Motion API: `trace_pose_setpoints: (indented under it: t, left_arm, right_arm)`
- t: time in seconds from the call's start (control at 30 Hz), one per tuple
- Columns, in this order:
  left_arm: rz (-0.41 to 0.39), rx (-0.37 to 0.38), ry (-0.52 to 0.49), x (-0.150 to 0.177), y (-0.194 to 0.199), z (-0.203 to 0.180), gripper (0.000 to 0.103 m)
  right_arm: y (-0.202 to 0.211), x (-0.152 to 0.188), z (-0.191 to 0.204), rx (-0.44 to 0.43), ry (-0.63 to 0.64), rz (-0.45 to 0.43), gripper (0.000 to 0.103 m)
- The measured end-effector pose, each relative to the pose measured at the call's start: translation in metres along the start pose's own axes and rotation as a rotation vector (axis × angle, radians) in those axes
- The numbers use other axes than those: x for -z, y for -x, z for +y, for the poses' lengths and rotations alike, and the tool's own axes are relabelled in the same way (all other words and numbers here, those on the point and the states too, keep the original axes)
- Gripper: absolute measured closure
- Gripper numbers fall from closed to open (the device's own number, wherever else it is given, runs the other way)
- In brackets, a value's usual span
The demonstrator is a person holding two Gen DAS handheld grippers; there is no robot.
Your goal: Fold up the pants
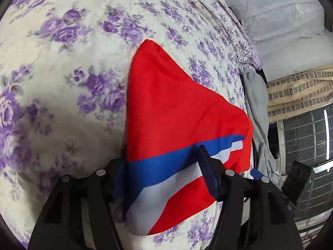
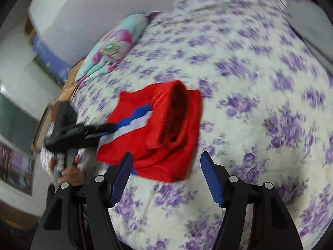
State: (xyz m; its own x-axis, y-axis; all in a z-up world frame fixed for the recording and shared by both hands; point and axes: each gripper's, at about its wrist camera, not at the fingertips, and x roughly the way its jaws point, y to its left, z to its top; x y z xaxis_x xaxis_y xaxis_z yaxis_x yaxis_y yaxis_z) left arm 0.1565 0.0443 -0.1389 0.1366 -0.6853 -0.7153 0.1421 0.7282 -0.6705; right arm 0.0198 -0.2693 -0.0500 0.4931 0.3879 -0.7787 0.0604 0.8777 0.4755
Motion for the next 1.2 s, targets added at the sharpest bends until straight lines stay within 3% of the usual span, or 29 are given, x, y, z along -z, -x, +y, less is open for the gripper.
trace_pose_setpoints:
  t: [0.13, 0.2, 0.33, 0.37, 0.43, 0.5, 0.53, 0.63, 0.7, 0.77, 0.87, 0.97, 1.0, 1.13, 1.2]
  left_arm:
    - [-0.016, -0.014, -0.037, 0.003, -0.001, -0.004, 0.043]
    - [-0.016, 0.001, -0.038, 0.003, 0.0, 0.0, 0.043]
    - [-0.017, 0.015, -0.061, 0.003, -0.001, 0.002, 0.043]
    - [-0.02, 0.017, -0.069, 0.003, -0.001, 0.002, 0.043]
    - [-0.027, 0.016, -0.079, 0.004, -0.002, 0.001, 0.043]
    - [-0.034, 0.007, -0.087, 0.005, -0.002, -0.001, 0.043]
    - [-0.038, 0.001, -0.093, 0.006, -0.002, -0.003, 0.043]
    - [-0.051, -0.035, -0.103, 0.011, 0.001, -0.008, 0.05]
    - [-0.058, -0.046, -0.1, 0.015, 0.007, -0.014, 0.07]
    - [-0.066, -0.046, -0.133, 0.017, 0.018, -0.029, 0.078]
    - [-0.074, -0.085, -0.203, 0.008, 0.027, -0.055, 0.08]
    - [-0.081, -0.138, -0.241, -0.028, 0.028, -0.081, 0.08]
    - [-0.082, -0.141, -0.239, -0.041, 0.027, -0.087, 0.08]
    - [-0.088, -0.213, -0.241, -0.15, 0.009, -0.124, 0.08]
    - [-0.089, -0.252, -0.25, -0.204, -0.009, -0.124, 0.08]
  right_arm:
    - [-0.029, -0.019, -0.021, -0.109, -0.111, 0.062, 0.035]
    - [-0.049, -0.029, -0.03, -0.102, -0.161, 0.11, 0.035]
    - [-0.079, -0.03, -0.042, -0.192, -0.248, 0.219, 0.027]
    - [-0.083, -0.029, -0.042, -0.221, -0.263, 0.227, 0.022]
    - [-0.088, -0.029, -0.038, -0.284, -0.265, 0.215, 0.022]
    - [-0.089, -0.03, -0.029, -0.266, -0.22, 0.191, 0.04]
    - [-0.091, -0.029, -0.025, -0.241, -0.188, 0.185, 0.057]
    - [-0.089, -0.027, -0.019, -0.213, -0.159, 0.158, 0.064]
    - [-0.078, -0.027, -0.007, -0.161, -0.104, 0.128, 0.066]
    - [-0.066, -0.032, 0.01, -0.103, -0.014, 0.097, 0.067]
    - [-0.054, -0.049, 0.027, -0.053, 0.071, 0.056, 0.067]
    - [-0.05, -0.084, 0.033, -0.036, 0.105, 0.032, 0.067]
    - [-0.052, -0.11, 0.035, -0.028, 0.109, 0.02, 0.067]
    - [-0.072, -0.203, 0.028, 0.0, 0.105, -0.016, 0.066]
    - [-0.097, -0.255, 0.022, 0.025, 0.108, -0.036, 0.066]
